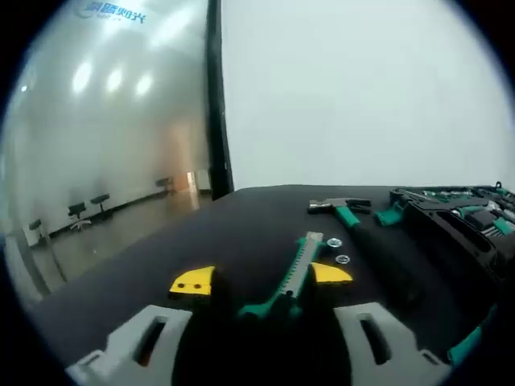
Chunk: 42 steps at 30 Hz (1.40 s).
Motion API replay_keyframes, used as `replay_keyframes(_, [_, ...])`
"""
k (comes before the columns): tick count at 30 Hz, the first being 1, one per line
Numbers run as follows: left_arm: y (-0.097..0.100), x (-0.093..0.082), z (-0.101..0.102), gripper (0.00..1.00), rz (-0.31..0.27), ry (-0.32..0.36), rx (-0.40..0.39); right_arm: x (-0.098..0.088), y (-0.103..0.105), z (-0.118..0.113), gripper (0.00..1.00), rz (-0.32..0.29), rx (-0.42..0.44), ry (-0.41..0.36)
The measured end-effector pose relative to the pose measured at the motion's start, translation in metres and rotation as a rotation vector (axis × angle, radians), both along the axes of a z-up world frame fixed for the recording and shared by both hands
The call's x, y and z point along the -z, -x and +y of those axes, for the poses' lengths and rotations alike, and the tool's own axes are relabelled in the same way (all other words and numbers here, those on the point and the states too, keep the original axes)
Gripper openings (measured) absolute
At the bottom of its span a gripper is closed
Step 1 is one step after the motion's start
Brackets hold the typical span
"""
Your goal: Pick up the tools and put them into their designated positions in the toolbox.
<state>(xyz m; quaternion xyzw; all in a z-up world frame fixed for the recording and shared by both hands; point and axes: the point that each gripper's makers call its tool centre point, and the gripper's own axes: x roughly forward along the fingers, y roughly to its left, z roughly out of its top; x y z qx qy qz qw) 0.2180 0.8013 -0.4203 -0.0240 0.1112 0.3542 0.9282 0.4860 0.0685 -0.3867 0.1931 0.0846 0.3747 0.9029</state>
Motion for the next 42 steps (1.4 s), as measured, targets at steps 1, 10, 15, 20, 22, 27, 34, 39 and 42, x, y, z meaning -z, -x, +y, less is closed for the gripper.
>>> replay_keyframes(1, [0.001,-0.003,0.0,0.33,0.023,-0.048,-0.004,0.0,0.0,0.0,0.15,0.0,0.0,-0.001])
replay_keyframes(10, [0.007,-0.008,-0.014,0.0,-0.003,-0.017,-0.005,-0.001,0.0,-0.001,0.15,-0.003,0.002,-0.004])
replay_keyframes(15, [-0.001,-0.008,-0.02,0.0,0.018,-0.062,0.027,-0.001,0.0,-0.001,0.15,-0.003,0.001,-0.005])
replay_keyframes(20, [-0.002,-0.001,-0.008,0.31,0.056,-0.069,0.016,-0.001,0.001,-0.001,0.15,-0.004,0.001,-0.005])
replay_keyframes(22, [0.002,0.014,-0.004,0.4,0.129,-0.033,0.016,-0.001,0.001,-0.001,0.15,-0.003,0.001,-0.005])
replay_keyframes(27, [0.002,0.009,-0.006,0.33,0.091,-0.038,0.003,-0.002,0.001,-0.001,0.15,-0.004,0.002,-0.006])
replay_keyframes(34, [-0.002,-0.014,-0.023,0.16,0.016,-0.041,0.062,-0.001,0.0,0.0,0.15,-0.004,-0.001,-0.004])
replay_keyframes(39, [0.004,-0.023,-0.043,0.14,0.023,-0.051,0.084,-0.001,0.0,0.0,0.15,-0.002,-0.003,-0.006])
replay_keyframes(42, [0.008,-0.038,-0.059,0.13,-0.046,-0.027,0.103,-0.001,0.0,0.0,0.15,-0.002,-0.005,-0.005])
